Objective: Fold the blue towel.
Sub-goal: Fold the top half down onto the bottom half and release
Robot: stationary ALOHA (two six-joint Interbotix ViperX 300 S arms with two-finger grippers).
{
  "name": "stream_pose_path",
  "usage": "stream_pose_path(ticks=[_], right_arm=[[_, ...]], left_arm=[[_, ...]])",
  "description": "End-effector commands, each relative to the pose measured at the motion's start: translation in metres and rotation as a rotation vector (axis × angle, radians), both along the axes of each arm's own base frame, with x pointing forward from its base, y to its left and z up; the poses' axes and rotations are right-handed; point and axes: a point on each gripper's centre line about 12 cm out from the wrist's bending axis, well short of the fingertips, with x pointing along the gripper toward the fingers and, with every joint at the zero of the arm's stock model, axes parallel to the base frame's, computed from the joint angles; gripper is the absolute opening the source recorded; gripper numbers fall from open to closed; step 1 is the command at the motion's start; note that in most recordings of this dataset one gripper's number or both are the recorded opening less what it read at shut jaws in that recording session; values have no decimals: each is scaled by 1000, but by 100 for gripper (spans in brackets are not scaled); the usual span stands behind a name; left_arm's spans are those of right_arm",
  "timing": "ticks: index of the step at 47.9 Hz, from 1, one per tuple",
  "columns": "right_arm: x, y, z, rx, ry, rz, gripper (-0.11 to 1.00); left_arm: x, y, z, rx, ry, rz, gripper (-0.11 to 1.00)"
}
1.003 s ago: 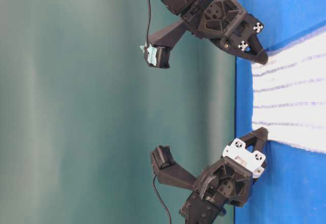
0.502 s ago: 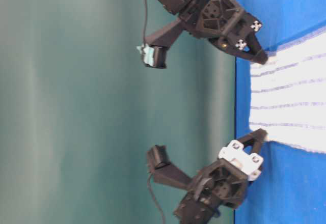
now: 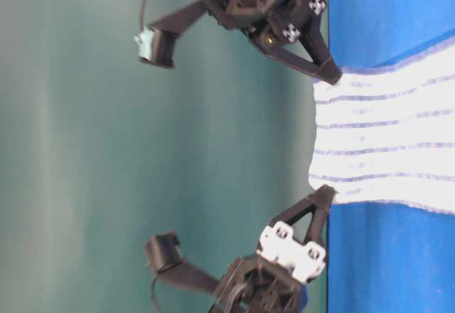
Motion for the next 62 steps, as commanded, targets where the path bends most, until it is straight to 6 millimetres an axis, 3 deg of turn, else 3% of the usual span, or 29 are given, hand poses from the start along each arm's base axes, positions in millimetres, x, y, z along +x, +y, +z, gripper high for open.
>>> stream_pose_path(ticks=[1, 15, 23, 32, 47, 62], right_arm=[[-1, 16, 16, 8, -48, 24, 29], [-8, 76, 11, 110, -55, 114, 29], [-7, 111, 10, 151, -58, 185, 29], [-8, 136, 8, 198, -56, 221, 29], [-8, 162, -1, 239, -37, 253, 29], [-6, 176, -13, 266, -7, 255, 29]], left_arm=[[1, -20, 20, 14, -50, -51, 5], [-5, -95, 36, -21, -94, -234, 5], [-2, -133, 34, -67, -94, -319, 5], [-1, -166, 29, -106, -95, -393, 5], [10, -195, 5, -119, -41, -456, 5], [10, -197, -2, -121, -21, -460, 5]])
